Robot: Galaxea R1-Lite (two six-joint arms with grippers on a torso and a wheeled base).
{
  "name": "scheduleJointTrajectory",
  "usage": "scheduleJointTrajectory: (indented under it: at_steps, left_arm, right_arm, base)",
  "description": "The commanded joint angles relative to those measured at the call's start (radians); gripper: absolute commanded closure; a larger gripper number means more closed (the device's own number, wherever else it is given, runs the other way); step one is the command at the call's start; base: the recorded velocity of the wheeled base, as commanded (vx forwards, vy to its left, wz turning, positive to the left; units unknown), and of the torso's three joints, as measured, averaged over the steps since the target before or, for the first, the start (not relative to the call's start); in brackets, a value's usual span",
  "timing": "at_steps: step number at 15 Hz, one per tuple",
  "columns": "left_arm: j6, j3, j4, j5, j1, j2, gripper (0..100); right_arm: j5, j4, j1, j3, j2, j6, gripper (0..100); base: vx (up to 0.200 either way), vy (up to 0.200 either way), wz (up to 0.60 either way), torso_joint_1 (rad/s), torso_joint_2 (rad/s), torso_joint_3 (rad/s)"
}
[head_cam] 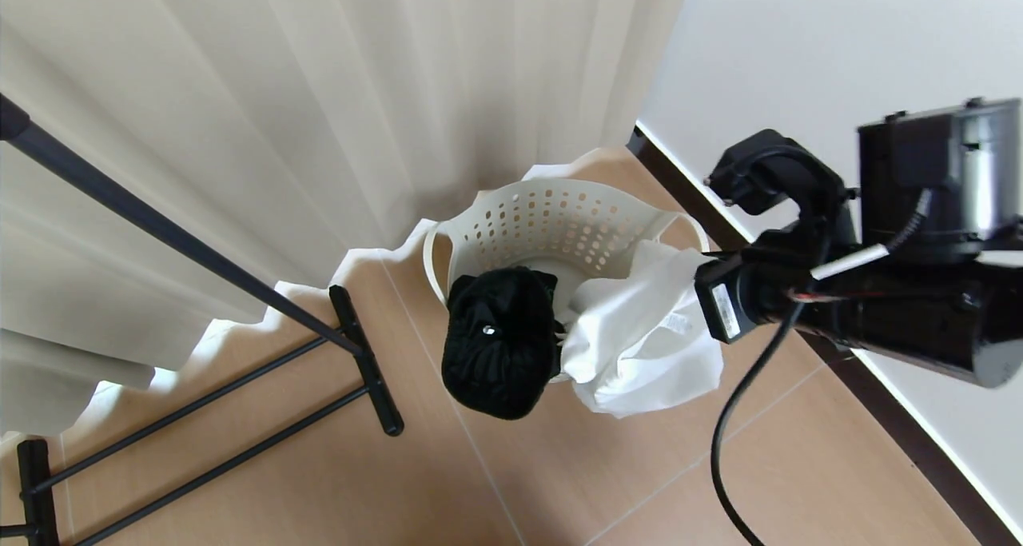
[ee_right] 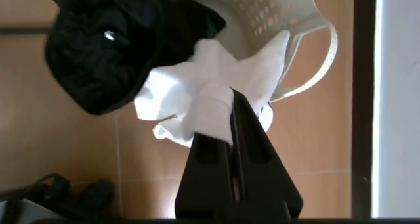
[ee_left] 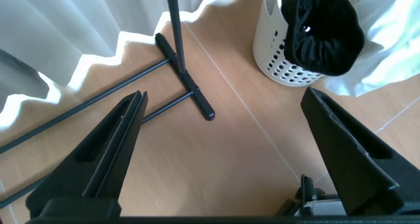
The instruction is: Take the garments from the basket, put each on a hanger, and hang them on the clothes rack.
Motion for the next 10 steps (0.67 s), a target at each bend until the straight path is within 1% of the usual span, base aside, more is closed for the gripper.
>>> scheduleJointTrajectory:
  at_steps: [1,2,3,7,10]
  left_arm:
    - [-0.001,0.0,0.0,0.0,0.0,0.0,0]
    - [-0.001,0.0,0.0,0.0,0.0,0.001,0]
    - [-0.002,0.002,0.0,0.0,0.0,0.0,0]
    - [0.001,0.0,0.0,-0.002,-0.001,0.001,0]
    - [0.002,0.0,0.003,-0.003,-0.001,0.001,0]
  right_arm:
    - [0.029,-0.2,0.073,0.261,-0.237,0.01,100]
    - [0.06,-0.255,0.073,0.313,-0.26,0.01,100]
    - [0.081,-0.283,0.069,0.318,-0.258,0.006,100]
    - [0.087,-0.281,0.059,0.307,-0.255,0.004,100]
    - [0.086,-0.283,0.046,0.307,-0.254,0.002,100]
  base:
    - [0.0,0.0,0.0,0.0,0.0,0.0]
    - [0.0,0.0,0.0,0.0,0.0,0.0]
    - [0.0,0.0,0.0,0.0,0.0,0.0]
    - [0.0,0.0,0.0,0.0,0.0,0.0]
    - [0.0,0.0,0.0,0.001,0.01,0.139]
